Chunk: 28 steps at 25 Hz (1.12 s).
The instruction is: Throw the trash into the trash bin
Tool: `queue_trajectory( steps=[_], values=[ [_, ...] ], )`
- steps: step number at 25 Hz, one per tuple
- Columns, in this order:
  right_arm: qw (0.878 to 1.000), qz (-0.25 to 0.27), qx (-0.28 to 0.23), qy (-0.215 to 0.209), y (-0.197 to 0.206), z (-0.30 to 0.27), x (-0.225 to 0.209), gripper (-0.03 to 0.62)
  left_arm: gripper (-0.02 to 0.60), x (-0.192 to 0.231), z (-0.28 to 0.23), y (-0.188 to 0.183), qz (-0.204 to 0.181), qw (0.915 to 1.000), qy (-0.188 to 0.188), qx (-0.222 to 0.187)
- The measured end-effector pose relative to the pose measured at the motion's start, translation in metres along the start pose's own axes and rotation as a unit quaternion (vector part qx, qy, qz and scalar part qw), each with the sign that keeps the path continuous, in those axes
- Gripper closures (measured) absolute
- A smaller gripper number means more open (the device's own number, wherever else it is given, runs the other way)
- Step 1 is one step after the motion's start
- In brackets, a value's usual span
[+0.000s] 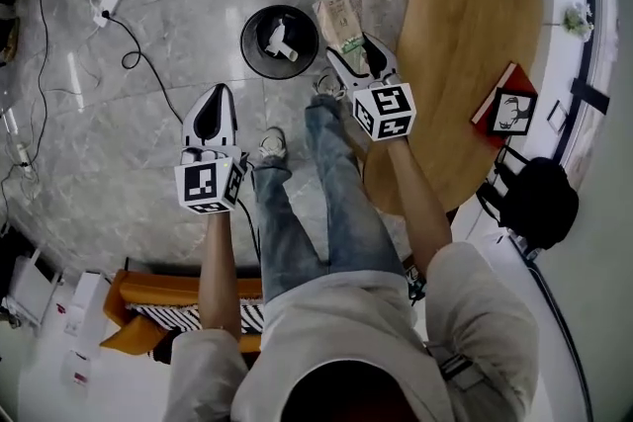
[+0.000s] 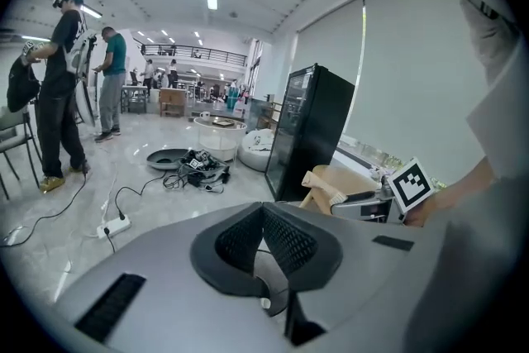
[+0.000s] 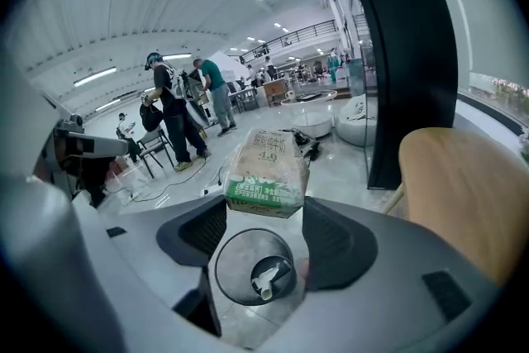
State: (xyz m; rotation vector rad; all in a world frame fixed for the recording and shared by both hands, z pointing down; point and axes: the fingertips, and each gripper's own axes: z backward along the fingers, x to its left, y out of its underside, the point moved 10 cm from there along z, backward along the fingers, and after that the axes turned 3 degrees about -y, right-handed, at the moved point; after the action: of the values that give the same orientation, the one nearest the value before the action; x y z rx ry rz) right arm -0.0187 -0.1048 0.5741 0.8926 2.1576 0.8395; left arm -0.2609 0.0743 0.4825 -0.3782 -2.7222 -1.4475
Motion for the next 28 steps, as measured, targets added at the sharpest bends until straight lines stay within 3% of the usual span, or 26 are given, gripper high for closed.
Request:
queue_trajectory(
  steps=[9,16,23,28],
  values=[
    [0.997,0.008,0.062,-0.053,0.037,-0.041,0.056,0.289,0.563,0.029,0.043,0.023,0.026,0.9990,-0.037,-0.004],
    [0.980,-0.009,0.188,-0.070,0.096,-0.089,0.066,0.281,0.563,0.040,0.049,0.026,0.049,0.9974,-0.052,-0.011],
    [0.988,0.003,0.143,-0.057,0.074,-0.062,0.076,0.292,0.563,0.046,0.050,0.023,0.055,0.9971,-0.051,-0.011],
    [0.996,-0.010,0.085,-0.010,0.037,-0.026,0.066,0.441,0.563,0.038,0.042,0.003,0.045,0.9982,-0.030,-0.024]
  ],
)
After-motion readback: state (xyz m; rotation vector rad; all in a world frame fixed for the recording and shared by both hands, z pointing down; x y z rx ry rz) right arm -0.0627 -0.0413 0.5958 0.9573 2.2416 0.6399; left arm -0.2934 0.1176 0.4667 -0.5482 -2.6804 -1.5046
